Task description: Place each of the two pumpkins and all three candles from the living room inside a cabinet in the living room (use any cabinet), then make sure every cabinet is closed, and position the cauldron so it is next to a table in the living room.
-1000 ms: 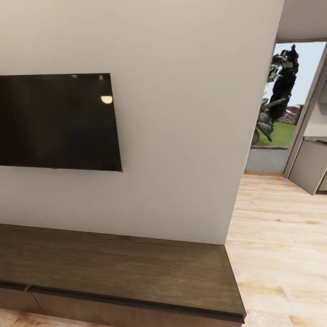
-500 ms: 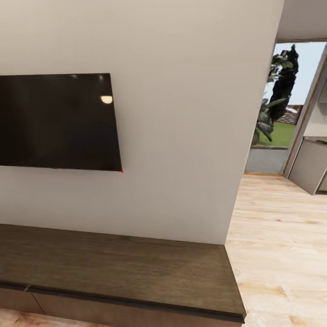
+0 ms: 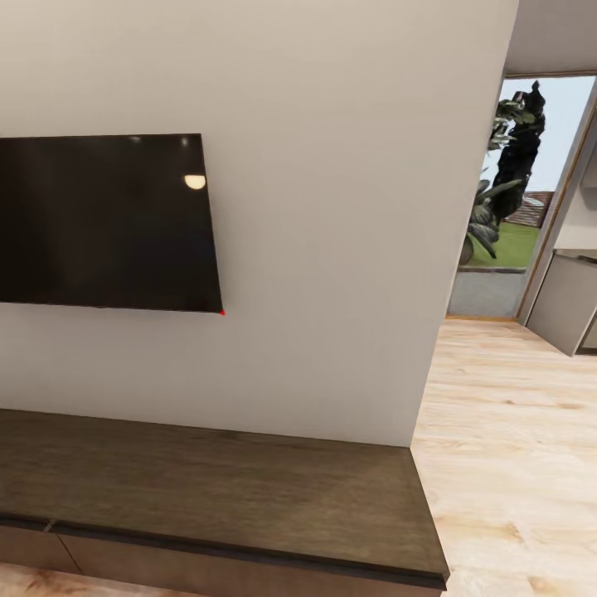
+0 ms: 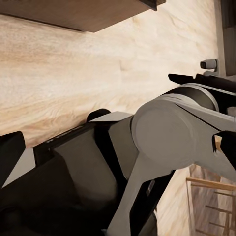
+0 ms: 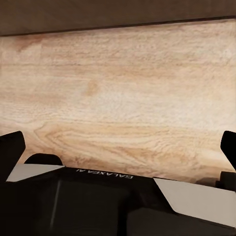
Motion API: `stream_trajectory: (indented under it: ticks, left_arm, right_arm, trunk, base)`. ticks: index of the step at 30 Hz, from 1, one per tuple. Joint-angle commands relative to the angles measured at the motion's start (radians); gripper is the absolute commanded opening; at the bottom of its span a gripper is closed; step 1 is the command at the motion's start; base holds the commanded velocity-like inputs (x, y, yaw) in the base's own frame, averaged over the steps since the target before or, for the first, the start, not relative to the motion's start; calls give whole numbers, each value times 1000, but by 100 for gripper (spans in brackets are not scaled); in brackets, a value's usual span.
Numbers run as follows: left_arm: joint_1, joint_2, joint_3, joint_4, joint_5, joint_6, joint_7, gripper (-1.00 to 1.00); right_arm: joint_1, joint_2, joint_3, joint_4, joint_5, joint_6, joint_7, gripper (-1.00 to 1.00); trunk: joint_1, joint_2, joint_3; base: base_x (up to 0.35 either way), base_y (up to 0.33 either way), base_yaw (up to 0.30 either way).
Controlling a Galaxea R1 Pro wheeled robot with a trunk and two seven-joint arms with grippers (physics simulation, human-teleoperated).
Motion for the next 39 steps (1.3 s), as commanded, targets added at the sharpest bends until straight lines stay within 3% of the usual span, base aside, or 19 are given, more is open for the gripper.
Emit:
stream_trajectory:
  ticks: [1, 11, 17, 20, 24, 30, 35, 39]
  left_arm:
    - [0, 0, 0, 0, 2, 11, -4, 100]
    - [0, -1, 0, -32, 12, 37, -9, 100]
    - [-1, -2, 0, -232, 36, 240, -7, 100]
    - [-1, -6, -2, -296, 38, 288, -8, 100]
    - [-2, -30, -4, -330, 38, 303, -7, 100]
    - [-6, -37, -5, -354, 40, 310, -9, 100]
    - [-26, -40, -4, -368, 43, 356, -14, 100]
    - [-36, -56, -5, -393, 43, 379, -89, 100]
  right_arm:
    - [-1, 0, 0, 2, -9, -2, 5, 100]
    - [-1, 0, 2, 6, -5, -4, 0, 100]
    - [-1, 0, 4, 6, -5, -5, 0, 100]
    - [-1, 0, 4, 6, -4, -6, 1, 100]
    - [-1, 1, 4, 6, -4, -7, 1, 100]
    - [-1, 1, 4, 6, -4, -8, 1, 100]
    - [-1, 0, 4, 6, -7, -9, 8, 100]
    - [-1, 0, 1, -1, -8, -7, 16, 100]
  trunk:
    - [0, -1, -1]
    - [0, -1, -1]
    - [15, -29, -14]
    - [27, -50, -23]
    - [42, -78, -36]
    - [65, -120, -54]
    - [84, -155, -70]
    - [100, -183, -83]
  base:
    - [0, 0, 0]
    - [0, 0, 0]
    - [0, 0, 0]
    - [0, 0, 0]
    - [0, 0, 0]
    - [0, 0, 0]
    - [0, 0, 0]
    - [0, 0, 0]
